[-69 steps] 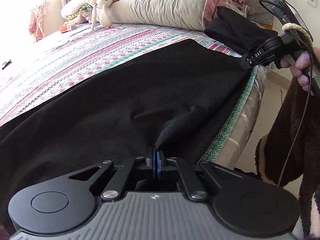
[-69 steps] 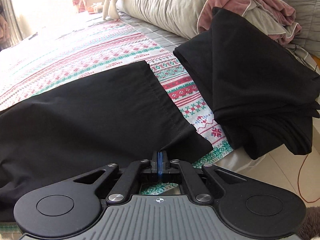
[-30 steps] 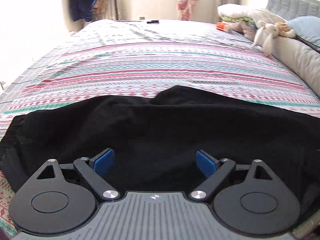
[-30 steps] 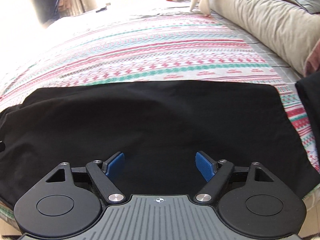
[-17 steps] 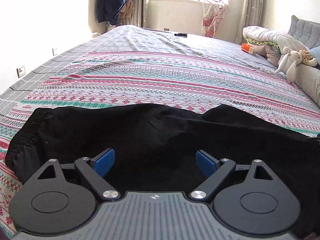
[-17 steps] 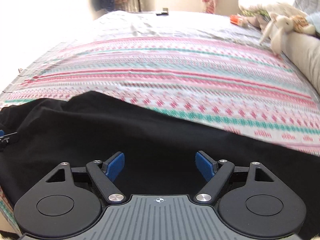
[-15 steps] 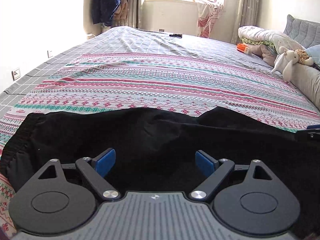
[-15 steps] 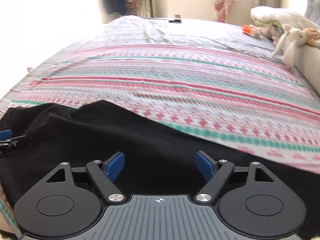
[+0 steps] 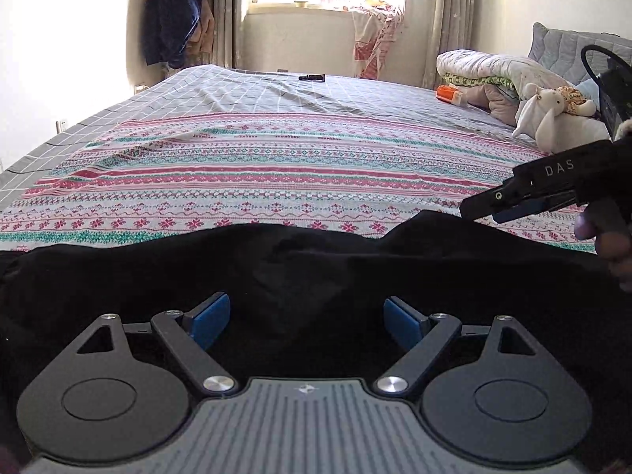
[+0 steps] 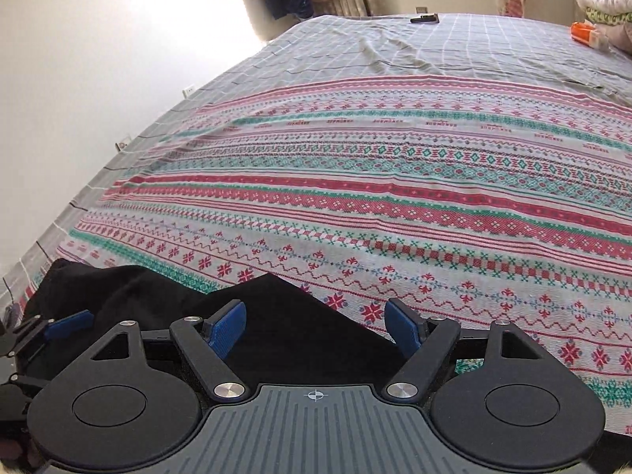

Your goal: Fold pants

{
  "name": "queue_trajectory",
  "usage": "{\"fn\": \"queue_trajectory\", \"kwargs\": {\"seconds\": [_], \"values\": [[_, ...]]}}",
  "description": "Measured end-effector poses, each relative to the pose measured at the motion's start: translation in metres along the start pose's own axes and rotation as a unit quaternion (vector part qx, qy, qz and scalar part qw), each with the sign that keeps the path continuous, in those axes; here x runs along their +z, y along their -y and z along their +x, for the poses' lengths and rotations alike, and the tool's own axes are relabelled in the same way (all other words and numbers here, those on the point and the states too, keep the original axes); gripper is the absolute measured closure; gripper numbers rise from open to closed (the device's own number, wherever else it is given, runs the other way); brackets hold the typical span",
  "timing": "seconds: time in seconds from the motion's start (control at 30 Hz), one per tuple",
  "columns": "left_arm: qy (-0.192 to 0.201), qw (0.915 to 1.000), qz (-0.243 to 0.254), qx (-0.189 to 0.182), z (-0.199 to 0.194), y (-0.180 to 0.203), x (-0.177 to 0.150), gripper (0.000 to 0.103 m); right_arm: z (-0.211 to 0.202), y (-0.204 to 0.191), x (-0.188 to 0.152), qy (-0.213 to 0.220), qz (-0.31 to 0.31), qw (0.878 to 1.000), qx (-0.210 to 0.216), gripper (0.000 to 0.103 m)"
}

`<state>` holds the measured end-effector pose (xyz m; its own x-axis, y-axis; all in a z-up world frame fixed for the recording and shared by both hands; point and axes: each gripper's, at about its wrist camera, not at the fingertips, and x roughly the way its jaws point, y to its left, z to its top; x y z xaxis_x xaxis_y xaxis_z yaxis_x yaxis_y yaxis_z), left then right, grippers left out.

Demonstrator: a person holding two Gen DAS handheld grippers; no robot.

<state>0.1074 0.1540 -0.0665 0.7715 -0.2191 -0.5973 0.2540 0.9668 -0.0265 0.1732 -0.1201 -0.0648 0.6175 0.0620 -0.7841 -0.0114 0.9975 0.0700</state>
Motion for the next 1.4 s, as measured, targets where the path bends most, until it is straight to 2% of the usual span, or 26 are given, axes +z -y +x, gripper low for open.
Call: {"fn": "queue_trajectory", "kwargs": {"seconds": [0.2, 0.3, 0.37, 0.47, 0.5, 0.53, 0.6, 0.63, 0.7, 0.73, 0.83, 0.93, 1.0, 1.1, 1.2, 1.33, 1.4], "values": [[-0.01, 0.9999, 0.006, -0.008, -0.001, 0.0, -0.007, 0.006, 0.022, -0.002, 0.007, 0.006, -0.002, 0.999, 0.032, 0.027], [-0.013, 0.9998, 0.013, -0.004, 0.001, 0.004, -0.007, 0.005, 0.029, -0.003, 0.006, 0.006, -0.01, 1.0, 0.025, 0.028], [-0.014, 0.9997, 0.017, -0.004, 0.001, 0.003, -0.008, 0.004, 0.032, -0.003, 0.005, 0.007, -0.01, 1.0, 0.029, 0.033], [-0.013, 0.9998, 0.013, -0.007, 0.0, 0.002, -0.009, 0.004, 0.035, -0.008, 0.002, 0.008, -0.014, 0.999, 0.036, 0.049], [-0.013, 0.9998, 0.012, -0.008, 0.002, 0.002, -0.008, 0.004, 0.035, -0.011, 0.0, 0.007, -0.02, 0.999, 0.039, 0.063], [-0.013, 0.9998, 0.011, -0.008, 0.002, 0.001, -0.009, 0.004, 0.036, -0.016, -0.001, 0.004, -0.029, 0.999, 0.045, 0.081], [-0.013, 0.9998, 0.011, -0.008, 0.002, 0.001, -0.009, 0.004, 0.034, -0.029, -0.007, 0.012, -0.062, 0.997, 0.044, 0.099], [-0.013, 0.9998, 0.011, -0.008, 0.002, 0.001, -0.009, 0.004, 0.031, -0.036, -0.009, 0.027, -0.085, 0.996, 0.025, 0.103], [-0.012, 0.9999, 0.009, -0.007, 0.002, 0.0, -0.009, 0.003, 0.024, -0.047, -0.014, 0.076, -0.117, 0.99, -0.027, 0.103], [-0.013, 0.9999, 0.008, -0.007, 0.002, 0.0, -0.008, 0.003, 0.023, -0.05, -0.015, 0.087, -0.124, 0.988, -0.042, 0.103], [-0.014, 0.9998, 0.01, -0.007, 0.002, 0.0, -0.008, 0.002, 0.032, -0.062, -0.021, 0.083, -0.166, 0.979, -0.079, 0.103], [-0.016, 0.9998, 0.013, -0.006, 0.003, 0.001, -0.008, 0.0, 0.044, -0.058, -0.025, 0.081, -0.174, 0.974, -0.116, 0.103], [-0.016, 0.9998, 0.012, -0.006, 0.003, 0.001, -0.007, 0.0, 0.042, -0.047, -0.019, 0.092, -0.155, 0.974, -0.14, 0.093], [-0.015, 0.9999, 0.008, -0.005, 0.002, 0.0, -0.007, 0.0, 0.022, -0.028, -0.008, 0.096, -0.103, 0.981, -0.13, 0.092], [-0.013, 0.9999, 0.0, -0.003, 0.002, -0.002, -0.007, 0.0, 0.005, -0.034, -0.013, 0.093, -0.11, 0.984, -0.109, 0.092], [-0.016, 0.9998, -0.004, 0.007, 0.001, -0.004, -0.006, 0.001, 0.014, -0.044, -0.026, 0.047, -0.092, 0.992, -0.071, 0.092], [-0.02, 0.9996, -0.009, 0.017, -0.003, -0.007, -0.003, 0.001, 0.028, -0.047, -0.033, 0.031, -0.102, 0.99, -0.092, 0.095]]}}
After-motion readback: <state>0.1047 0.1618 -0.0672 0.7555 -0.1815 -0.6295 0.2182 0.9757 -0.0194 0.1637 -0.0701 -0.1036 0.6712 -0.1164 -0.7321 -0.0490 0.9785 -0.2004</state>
